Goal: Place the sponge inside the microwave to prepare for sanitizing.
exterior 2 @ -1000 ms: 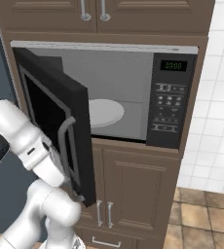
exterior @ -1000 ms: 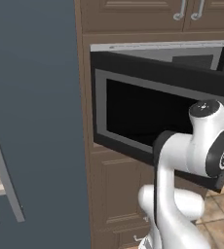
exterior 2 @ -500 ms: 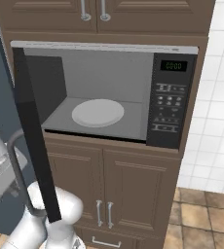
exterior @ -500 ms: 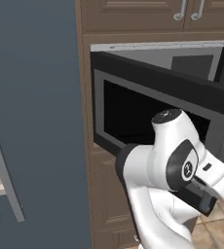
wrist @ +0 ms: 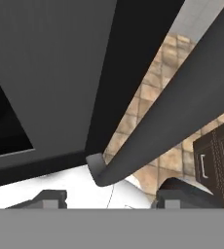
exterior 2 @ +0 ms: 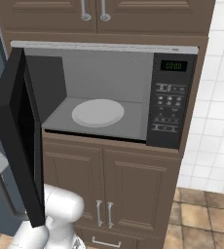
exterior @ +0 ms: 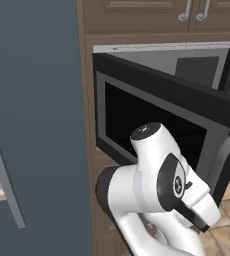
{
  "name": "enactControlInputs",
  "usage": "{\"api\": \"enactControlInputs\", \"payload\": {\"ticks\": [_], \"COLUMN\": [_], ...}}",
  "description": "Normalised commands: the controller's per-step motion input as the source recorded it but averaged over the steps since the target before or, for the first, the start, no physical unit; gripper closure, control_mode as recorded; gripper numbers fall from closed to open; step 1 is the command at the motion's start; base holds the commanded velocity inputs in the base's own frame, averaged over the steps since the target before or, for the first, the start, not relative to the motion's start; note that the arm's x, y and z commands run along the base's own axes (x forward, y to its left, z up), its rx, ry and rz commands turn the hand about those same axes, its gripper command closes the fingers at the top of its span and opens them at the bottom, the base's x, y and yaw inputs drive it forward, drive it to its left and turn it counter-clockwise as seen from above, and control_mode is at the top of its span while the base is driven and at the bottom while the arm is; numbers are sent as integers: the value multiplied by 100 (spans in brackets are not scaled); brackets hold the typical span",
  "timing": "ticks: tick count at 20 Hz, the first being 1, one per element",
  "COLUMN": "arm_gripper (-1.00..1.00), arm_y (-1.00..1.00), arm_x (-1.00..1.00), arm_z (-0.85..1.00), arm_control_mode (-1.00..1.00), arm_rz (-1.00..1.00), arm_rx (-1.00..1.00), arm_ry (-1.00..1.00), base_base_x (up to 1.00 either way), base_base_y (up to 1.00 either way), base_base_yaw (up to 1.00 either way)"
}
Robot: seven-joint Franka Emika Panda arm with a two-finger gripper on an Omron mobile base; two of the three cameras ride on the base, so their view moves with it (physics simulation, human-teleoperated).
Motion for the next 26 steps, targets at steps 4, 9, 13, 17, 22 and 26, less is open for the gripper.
{"api": "enactControlInputs", "payload": {"ticks": [4,9,13,17,22,26], "arm_gripper": [-100,-100,-100,-100,-100,-100], "arm_y": [0,11,5,-16,-41,-52], "arm_x": [0,-36,-88,-100,-100,-67], "arm_z": [0,1,13,17,30,4], "arm_control_mode": [-100,-100,-100,-100,-100,-100], "arm_rz": [0,0,1,7,20,35], "arm_rx": [0,0,-1,1,18,34], "arm_ry": [0,0,-4,-17,-24,-28], "base_base_x": [0,0,0,0,0,0], "base_base_y": [0,0,0,0,0,0], "base_base_yaw": [0,0,0,0,0,0]}}
